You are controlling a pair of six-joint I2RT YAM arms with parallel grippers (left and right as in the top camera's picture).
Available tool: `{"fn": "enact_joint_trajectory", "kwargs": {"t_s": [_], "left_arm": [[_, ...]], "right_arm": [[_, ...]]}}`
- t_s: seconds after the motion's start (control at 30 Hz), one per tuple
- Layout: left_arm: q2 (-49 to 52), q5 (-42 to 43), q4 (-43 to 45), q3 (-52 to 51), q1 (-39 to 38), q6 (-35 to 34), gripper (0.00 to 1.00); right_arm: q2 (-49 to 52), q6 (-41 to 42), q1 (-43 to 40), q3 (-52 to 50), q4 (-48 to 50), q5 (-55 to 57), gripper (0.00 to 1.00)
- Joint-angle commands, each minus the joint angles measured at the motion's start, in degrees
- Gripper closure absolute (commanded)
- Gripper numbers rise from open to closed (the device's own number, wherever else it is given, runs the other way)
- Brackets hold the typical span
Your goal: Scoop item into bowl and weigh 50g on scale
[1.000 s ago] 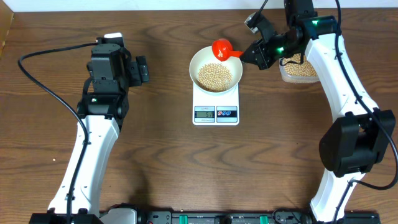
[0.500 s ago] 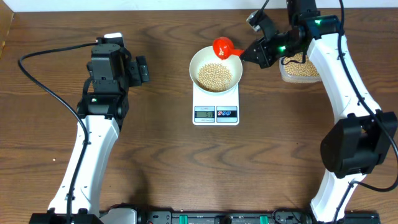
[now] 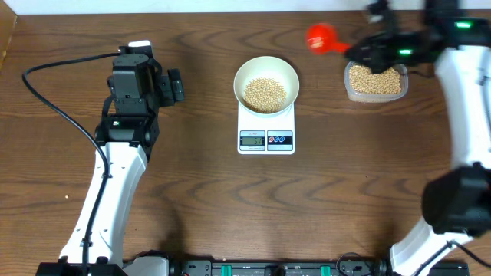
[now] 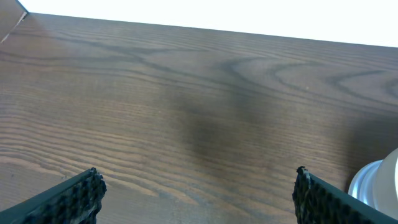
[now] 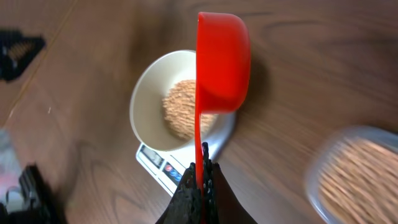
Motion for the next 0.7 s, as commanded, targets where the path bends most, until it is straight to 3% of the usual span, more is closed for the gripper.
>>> {"fn": "enact_joint_trajectory", "kwargs": {"t_s": [0.0,0.23,0.53,0.67], "left_arm": [[0.31,0.09,0.04,0.33,0.24,0.98,0.01],[0.31,0.09,0.04,0.33,0.24,0.98,0.01],[0.31,0.09,0.04,0.33,0.24,0.98,0.01],[0.31,0.09,0.04,0.33,0.24,0.98,0.01]], "right_arm": [[-2.93,0.28,-5.86,1.2,-2.38,0.68,0.99],[-2.8,0.31,-10.38,1.14,-7.06,15.54,0.99],[-2.8,3.63,-2.64,1.14,-7.58,41.11,0.99],[-2.8,4.98,0.83,1.11,-7.93,47.17,0.99]]}}
